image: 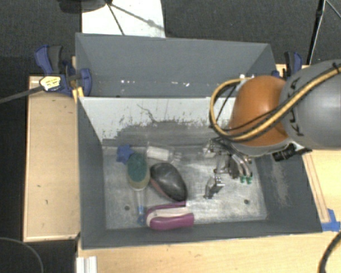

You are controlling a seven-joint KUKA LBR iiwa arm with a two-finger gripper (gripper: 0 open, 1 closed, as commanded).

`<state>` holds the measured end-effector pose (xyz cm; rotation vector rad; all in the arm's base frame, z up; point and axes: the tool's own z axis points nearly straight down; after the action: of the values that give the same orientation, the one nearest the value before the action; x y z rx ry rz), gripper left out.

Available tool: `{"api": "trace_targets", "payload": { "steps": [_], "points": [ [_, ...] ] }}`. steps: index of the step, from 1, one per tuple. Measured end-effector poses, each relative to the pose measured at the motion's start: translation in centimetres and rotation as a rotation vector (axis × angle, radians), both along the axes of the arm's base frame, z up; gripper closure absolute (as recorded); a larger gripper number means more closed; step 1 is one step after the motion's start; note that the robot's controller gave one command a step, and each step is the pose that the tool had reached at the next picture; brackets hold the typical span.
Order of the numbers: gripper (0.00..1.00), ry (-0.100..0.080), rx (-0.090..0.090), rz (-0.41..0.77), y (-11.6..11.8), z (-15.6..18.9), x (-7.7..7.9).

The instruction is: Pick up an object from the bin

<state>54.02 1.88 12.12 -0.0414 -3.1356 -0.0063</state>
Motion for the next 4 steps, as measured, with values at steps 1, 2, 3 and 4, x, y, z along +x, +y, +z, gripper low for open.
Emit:
{"api": "trace_targets", "payload": {
  "steps": [1,2,3,4],
  "points": [
    [0.0,-0.007,-0.001,0.135,10.2,-3.9,1.5],
    [0.0,-0.01,-0.002,0.406,12.8,-1.7,-0.7],
    [0.0,-0.015,-0.002,0.646,13.5,0.3,4.7],
    [0.0,-0.01,-0.008,1.063,20.6,-2.6,3.9]
  ]
}}
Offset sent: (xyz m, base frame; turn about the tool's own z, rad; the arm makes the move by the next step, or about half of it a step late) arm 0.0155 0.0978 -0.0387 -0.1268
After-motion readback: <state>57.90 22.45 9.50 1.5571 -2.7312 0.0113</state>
